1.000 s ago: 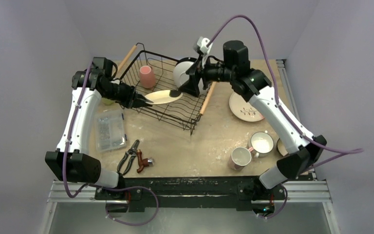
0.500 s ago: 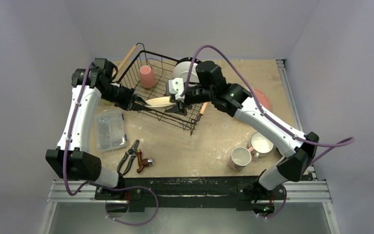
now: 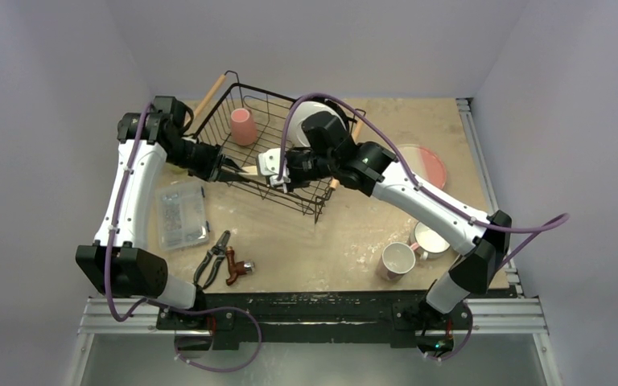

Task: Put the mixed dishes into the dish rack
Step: Insert the plate into the dish rack.

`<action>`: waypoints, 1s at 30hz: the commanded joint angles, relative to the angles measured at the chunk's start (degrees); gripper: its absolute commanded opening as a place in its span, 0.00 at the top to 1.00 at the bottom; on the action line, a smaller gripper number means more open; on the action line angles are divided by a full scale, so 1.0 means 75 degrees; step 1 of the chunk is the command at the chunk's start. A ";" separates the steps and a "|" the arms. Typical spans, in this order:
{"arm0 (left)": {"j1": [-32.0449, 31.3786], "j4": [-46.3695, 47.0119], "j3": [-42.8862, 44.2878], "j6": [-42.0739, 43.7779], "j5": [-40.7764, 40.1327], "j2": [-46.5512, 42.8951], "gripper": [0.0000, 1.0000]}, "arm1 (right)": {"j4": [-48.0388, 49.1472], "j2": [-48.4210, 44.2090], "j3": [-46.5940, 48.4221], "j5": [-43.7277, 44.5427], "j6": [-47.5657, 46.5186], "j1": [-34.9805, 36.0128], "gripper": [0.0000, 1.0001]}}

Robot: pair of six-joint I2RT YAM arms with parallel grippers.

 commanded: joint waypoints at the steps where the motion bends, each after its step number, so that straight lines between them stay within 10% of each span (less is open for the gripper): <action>1: 0.0023 0.0284 0.0209 0.0086 0.0562 -0.0126 0.87 | 0.0587 -0.0247 0.0206 0.0648 0.0573 -0.0156 1.00; 8: 0.0264 0.0202 0.0603 0.0492 0.0297 -0.0176 0.23 | 0.1292 -0.0299 -0.0095 0.0126 0.1287 -0.0455 1.00; 30: 0.2411 0.2882 0.1105 0.1442 0.1906 -0.1276 0.17 | 0.2002 0.1776 0.0697 -0.0480 0.2992 -0.2614 1.00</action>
